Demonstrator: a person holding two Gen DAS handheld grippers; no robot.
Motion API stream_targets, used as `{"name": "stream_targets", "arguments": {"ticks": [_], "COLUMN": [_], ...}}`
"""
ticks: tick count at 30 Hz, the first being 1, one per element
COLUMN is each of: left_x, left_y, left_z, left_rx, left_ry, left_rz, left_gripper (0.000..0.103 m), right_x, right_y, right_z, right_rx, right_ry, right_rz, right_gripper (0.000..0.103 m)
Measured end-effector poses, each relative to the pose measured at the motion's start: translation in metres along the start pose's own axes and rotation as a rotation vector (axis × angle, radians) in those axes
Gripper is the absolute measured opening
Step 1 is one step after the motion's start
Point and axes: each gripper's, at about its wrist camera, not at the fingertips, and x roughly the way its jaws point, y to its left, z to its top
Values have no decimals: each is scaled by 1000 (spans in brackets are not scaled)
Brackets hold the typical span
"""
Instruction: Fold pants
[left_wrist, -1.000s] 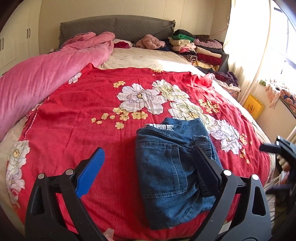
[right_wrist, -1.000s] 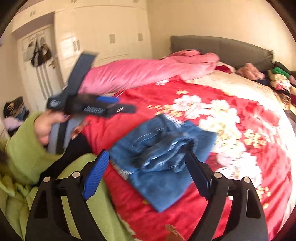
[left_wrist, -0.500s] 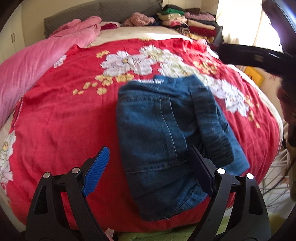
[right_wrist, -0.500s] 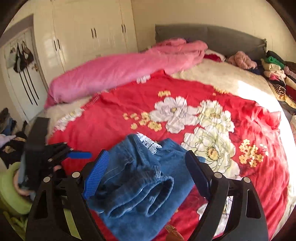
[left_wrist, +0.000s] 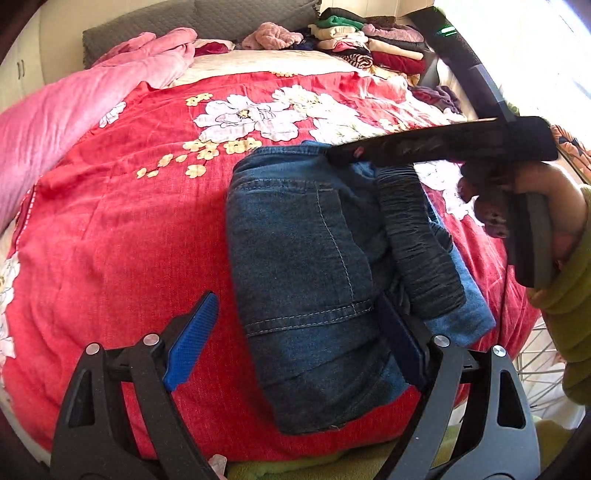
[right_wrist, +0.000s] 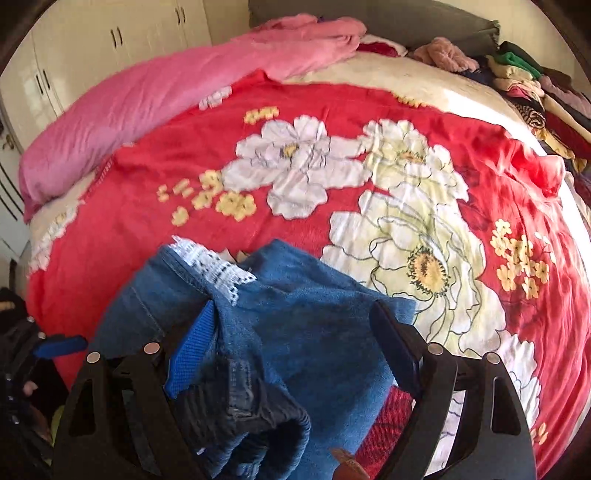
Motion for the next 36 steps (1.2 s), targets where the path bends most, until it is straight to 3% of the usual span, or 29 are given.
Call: {"name": "stream_targets", "arguments": {"ticks": [4,7,19,29,33,36], "left_x": [-2,-5,0,11,12,12], "left_y": [5,6,11,14,14,15], "left_z": [0,1,14,19,19,20], "left_rx": [-18,-25,-56,-68,-75,-78], "left_ry": [-10,-21,-45,-31,-31,-31], "left_rz": [-6,-4,15,26,26,26], "left_gripper": [80,82,84,84,84,84], "right_x": [-41,-62,-63,-53,-51,-50], "right_y": [-13,-24,-37,-37,-35,-31], "right_z": [-10,-23,-74,-86,-89,-91], "right_rx": [75,113,138,170,172,166], "right_ry": [-104,-133,-45,-23,-19,-13], "right_rz": [23,31,60,110,125,137], "right_gripper": [83,83,83,83,78,66]}}
